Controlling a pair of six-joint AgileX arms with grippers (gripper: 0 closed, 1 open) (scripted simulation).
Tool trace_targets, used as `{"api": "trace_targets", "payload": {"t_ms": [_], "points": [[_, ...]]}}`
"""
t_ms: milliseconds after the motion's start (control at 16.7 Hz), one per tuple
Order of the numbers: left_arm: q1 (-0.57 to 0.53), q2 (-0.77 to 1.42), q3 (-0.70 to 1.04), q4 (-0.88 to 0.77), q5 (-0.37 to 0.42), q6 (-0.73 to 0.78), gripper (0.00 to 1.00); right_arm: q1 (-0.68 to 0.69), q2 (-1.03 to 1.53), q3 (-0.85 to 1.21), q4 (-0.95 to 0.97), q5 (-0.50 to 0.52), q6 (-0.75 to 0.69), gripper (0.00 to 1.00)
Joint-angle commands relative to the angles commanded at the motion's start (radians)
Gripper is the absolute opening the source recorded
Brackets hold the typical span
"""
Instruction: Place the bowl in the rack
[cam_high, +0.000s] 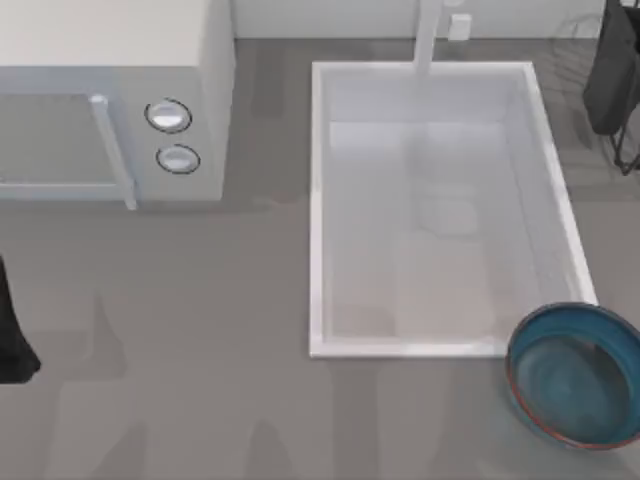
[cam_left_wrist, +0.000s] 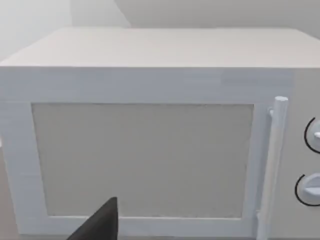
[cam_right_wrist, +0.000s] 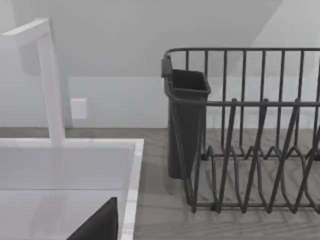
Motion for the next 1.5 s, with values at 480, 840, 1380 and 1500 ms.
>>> {"api": "trace_targets", "payload": {"t_ms": [480,840,1380,1500], "points": [[0.0,0.0,0.0,0.0,0.0,0.0,1.0,0.038,0.229,0.207,-0.217,0.003,0.042,1.0],[0.0,0.0,0.0,0.0,0.0,0.0,1.0,0.105,0.778,0.574,-0.65,0.0,0.129,1.0],[0.0,0.0,0.0,0.0,0.0,0.0,1.0,0.175,1.336,0.984,-1.11,0.007,0.223,1.0],[0.0,0.0,0.0,0.0,0.0,0.0,1.0,0.178,1.364,1.009,-1.133,0.009,0.228,1.0]]}}
